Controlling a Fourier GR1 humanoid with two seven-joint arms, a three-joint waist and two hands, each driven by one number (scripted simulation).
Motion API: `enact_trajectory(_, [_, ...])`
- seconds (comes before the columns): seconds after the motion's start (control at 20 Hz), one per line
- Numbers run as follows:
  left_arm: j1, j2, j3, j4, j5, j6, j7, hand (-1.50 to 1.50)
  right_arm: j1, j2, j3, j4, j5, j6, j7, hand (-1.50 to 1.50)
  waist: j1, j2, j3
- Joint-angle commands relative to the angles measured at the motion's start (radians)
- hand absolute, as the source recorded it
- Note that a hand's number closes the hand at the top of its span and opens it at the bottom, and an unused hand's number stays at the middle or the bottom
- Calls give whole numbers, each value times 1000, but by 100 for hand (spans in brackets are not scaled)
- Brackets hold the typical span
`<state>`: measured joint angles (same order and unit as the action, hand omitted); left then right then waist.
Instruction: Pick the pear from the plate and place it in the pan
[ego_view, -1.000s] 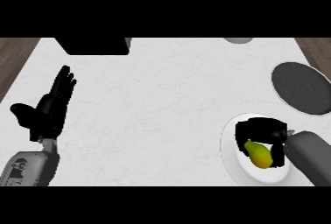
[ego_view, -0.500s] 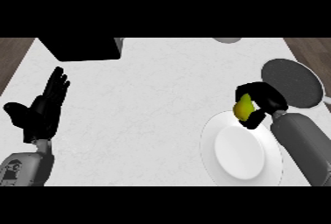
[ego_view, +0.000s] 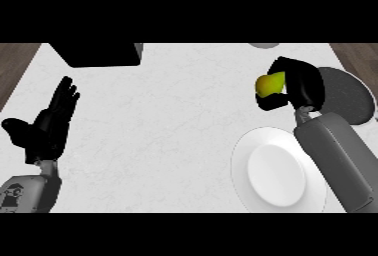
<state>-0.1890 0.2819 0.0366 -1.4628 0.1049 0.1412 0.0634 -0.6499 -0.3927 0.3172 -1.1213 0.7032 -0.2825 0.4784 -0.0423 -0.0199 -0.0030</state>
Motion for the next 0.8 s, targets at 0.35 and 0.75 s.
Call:
enact_trajectory(0.35, [18,-50,-50,-50,-37,2,-6,0,64,-105,-327,-86,-188,-77,-54,150,45,20,4])
enact_trajectory(0.75, [-57,-19,-12,-17,-28,-21,21,0,4,-243,-482,395,-194,-140,-407,150,73,34,6])
